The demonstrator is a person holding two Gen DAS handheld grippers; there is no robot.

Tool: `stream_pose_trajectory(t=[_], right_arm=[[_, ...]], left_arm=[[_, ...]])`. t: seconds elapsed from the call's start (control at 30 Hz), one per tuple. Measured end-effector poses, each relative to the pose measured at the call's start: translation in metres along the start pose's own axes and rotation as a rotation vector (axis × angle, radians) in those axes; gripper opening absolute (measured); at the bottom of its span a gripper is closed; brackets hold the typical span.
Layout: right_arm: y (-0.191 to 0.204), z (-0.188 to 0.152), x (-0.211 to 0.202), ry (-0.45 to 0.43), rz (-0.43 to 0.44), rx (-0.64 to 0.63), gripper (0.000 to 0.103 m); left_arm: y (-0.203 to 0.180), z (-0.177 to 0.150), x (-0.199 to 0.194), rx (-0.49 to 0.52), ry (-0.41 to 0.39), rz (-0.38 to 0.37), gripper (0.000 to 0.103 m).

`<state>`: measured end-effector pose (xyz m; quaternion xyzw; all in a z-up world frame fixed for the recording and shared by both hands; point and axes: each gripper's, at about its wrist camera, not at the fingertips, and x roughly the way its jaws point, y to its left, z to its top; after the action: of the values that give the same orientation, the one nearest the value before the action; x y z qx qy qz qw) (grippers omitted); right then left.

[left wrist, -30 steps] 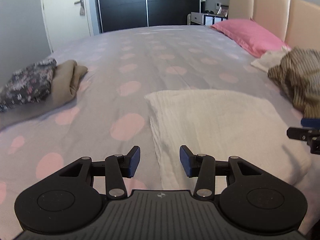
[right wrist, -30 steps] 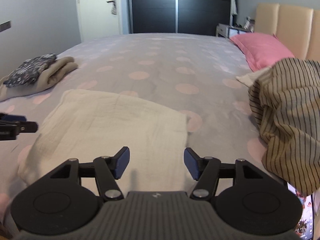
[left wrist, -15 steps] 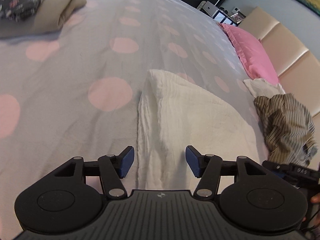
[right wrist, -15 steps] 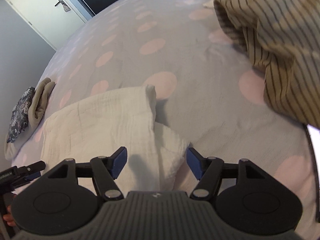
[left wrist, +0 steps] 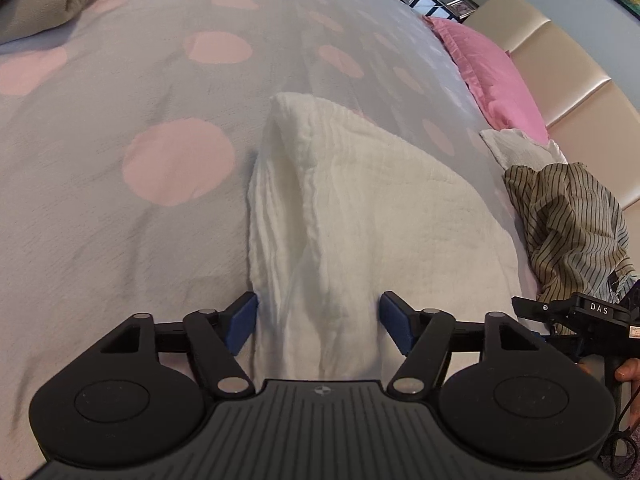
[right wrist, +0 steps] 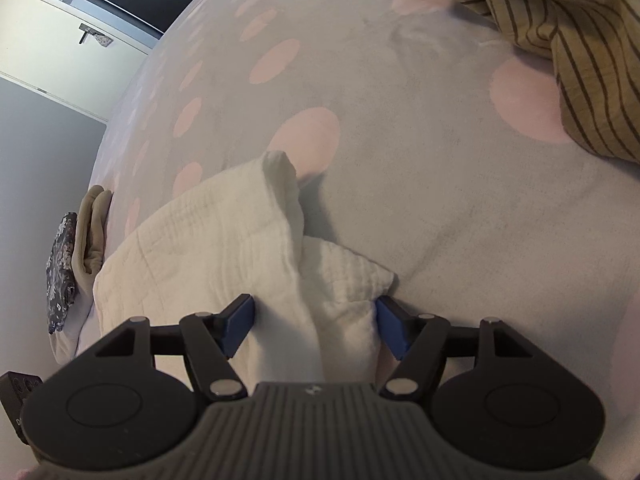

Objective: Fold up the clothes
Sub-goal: 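Grasp the folded white cloth's end with the right gripper while the left gripper grasps beside it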

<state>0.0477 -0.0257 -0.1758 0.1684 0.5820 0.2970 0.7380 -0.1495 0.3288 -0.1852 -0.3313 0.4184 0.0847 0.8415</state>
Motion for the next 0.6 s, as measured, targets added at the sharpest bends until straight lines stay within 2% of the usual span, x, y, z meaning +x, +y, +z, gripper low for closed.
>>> stream_pose_trajectory(t=[0.27,0.33,0.37,0.47,0.6], right_arm=[[0.015,-0.003,0.011,-0.041,0.005,-0.106,0.070],[0.024,-0.006,0.014,-0.060,-0.003,-0.167,0.067],[0.027,-0.008,0.015,-0.068,-0.005,-0.189,0.061],[0.035,-0.010,0.018,-0.078,0.002,-0.242,0.048],[0.041,-0.013,0.020,-0.094,0.013,-0.271,0.039]], left_arm=[[-0.001,0.003,0.006,0.019,-0.023,-0.030,0.068],[-0.005,0.002,0.008,0.033,-0.033,-0.016,0.067],[-0.008,0.002,0.009,0.053,-0.038,-0.001,0.066],[-0.019,-0.001,0.010,0.123,-0.047,0.042,0.057],[-0.027,-0.005,0.009,0.157,-0.066,0.069,0.040]])
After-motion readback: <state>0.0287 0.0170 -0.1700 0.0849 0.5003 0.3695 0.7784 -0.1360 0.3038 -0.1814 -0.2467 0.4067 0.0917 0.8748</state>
